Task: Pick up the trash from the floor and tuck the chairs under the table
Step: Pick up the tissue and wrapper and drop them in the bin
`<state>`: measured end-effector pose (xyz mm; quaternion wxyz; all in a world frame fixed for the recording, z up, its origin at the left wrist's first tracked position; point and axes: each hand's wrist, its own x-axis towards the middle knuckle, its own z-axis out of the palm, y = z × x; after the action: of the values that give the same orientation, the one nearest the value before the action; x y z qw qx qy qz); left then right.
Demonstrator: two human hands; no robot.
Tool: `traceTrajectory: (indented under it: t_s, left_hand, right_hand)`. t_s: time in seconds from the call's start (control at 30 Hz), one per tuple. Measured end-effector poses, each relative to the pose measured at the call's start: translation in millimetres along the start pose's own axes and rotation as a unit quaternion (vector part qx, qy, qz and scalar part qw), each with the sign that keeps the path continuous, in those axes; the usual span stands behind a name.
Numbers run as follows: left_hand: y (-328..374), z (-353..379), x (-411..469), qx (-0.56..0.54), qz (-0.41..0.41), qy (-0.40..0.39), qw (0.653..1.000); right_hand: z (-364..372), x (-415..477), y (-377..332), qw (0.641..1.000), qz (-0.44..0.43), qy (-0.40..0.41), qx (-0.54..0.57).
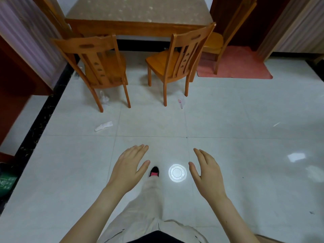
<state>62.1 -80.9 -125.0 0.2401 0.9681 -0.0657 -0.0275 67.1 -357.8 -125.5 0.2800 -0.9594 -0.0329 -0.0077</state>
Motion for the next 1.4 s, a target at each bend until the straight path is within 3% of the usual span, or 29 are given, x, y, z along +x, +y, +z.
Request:
traceTrajectory:
  t_s: [0.27,0.53,0.83,1.13,1.4]
  left_hand:
    - [-32.6,4.5,159.4,-0.008,-0.008,-0.024,1.0]
    - [-51.5,-35.4,340.7,-0.003,0.019,-0.019,1.0]
    - [-59.6,-0.8,475.6,-0.024,-0.04,-0.025,0.999]
    - [-112.8,114.3,605.9,-0.021,-0.078,-0.054,0.995]
    - [-244.5,317.4,724.9,0.007,-0.009,-0.071,0.997]
  right_hand:
    - [18.3,157.4,14.3,0.999,0.013,-0.026,-0.018]
    - [-0.7,325.2,9.0,0.999,0.022,-0.018,-0.023]
    - [18.1,480.5,62.3,0.997,0.024,-0.076,-0.017]
    - [132.6,633.7,164.4,0.99,0.035,-0.131,-0.025]
    - [340.4,713.2,291.4,0.995,0.018,-0.085,-0.041]
